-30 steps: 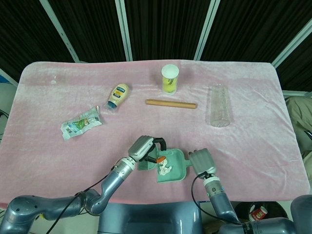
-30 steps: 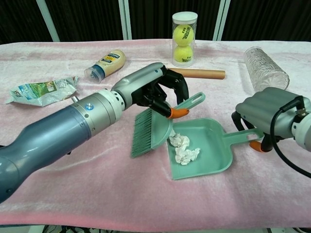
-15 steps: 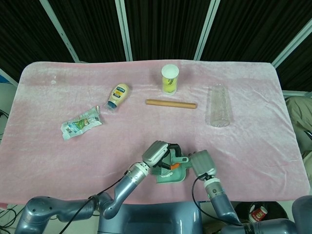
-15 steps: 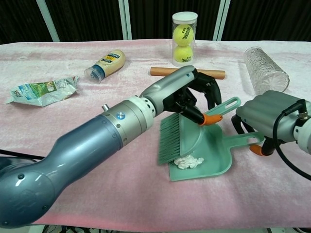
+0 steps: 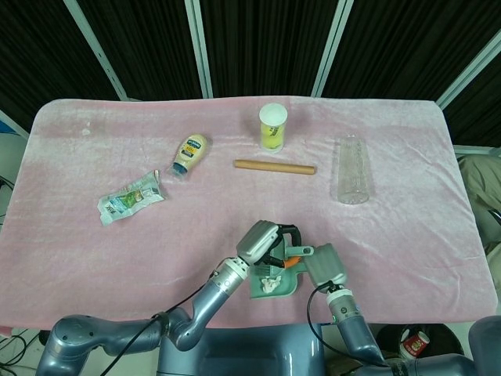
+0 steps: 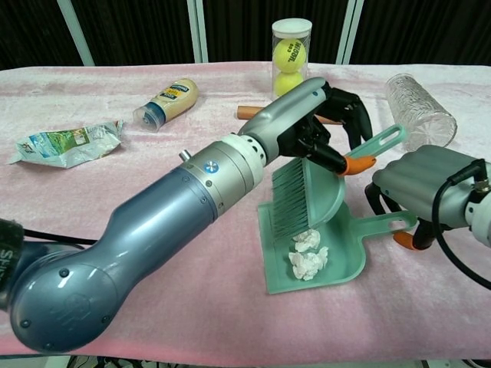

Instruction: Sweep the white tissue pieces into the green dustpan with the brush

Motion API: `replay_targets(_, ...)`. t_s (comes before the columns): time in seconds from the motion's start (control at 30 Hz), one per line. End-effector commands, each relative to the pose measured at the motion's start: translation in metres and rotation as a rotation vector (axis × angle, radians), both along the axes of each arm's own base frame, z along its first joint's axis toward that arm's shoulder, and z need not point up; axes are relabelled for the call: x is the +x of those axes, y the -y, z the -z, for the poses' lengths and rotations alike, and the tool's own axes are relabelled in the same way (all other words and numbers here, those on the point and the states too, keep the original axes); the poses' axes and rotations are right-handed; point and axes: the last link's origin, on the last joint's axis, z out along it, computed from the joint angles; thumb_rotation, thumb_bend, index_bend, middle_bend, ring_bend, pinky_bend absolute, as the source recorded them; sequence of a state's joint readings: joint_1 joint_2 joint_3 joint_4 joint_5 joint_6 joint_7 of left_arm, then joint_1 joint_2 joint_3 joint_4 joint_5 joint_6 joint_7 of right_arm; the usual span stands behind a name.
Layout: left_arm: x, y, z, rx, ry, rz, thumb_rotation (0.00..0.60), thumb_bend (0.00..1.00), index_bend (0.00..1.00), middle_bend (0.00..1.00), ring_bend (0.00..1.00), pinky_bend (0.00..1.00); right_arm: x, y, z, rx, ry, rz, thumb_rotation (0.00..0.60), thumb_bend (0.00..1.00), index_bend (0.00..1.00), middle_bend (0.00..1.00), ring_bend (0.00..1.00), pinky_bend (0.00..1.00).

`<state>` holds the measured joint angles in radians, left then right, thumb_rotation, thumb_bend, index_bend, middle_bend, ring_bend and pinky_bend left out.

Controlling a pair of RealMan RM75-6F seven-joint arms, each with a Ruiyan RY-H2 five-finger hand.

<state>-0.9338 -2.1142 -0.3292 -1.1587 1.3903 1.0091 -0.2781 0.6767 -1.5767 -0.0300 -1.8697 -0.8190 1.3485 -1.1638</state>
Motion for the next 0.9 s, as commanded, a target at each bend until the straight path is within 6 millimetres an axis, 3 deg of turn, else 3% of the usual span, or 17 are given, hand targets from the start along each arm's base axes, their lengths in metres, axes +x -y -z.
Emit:
replay_targets(0.03, -0.002, -0.005, -0.009, 0.013, 0.024, -0.01, 0.6, 0.4, 0.59, 0.61, 0.91, 1.0, 0.0, 0.0, 0.0, -0.001, 0.001, 0.0, 0.6, 0.47, 0.67, 0.61, 0.68, 0.82)
replay_targets(0.4, -0.03, -0.023, -0.046, 0.086, -0.019, -0.003, 0.6, 0.4, 0.59, 0.61, 0.91, 1.0, 0.002, 0.0, -0.001, -0.007, 0.015, 0.008, 0.6, 0.47, 0.67, 0.61, 0.68, 0.82)
replay_targets(0.9, -0.119, -0.046, -0.114, 0.207, -0.469, 0.113, 0.6, 0.4, 0.59, 0.61, 0.91, 1.0, 0.004, 0.0, 0.004, 0.006, 0.043, 0.066, 0.6, 0.47, 0.67, 0.61, 0.68, 0.82)
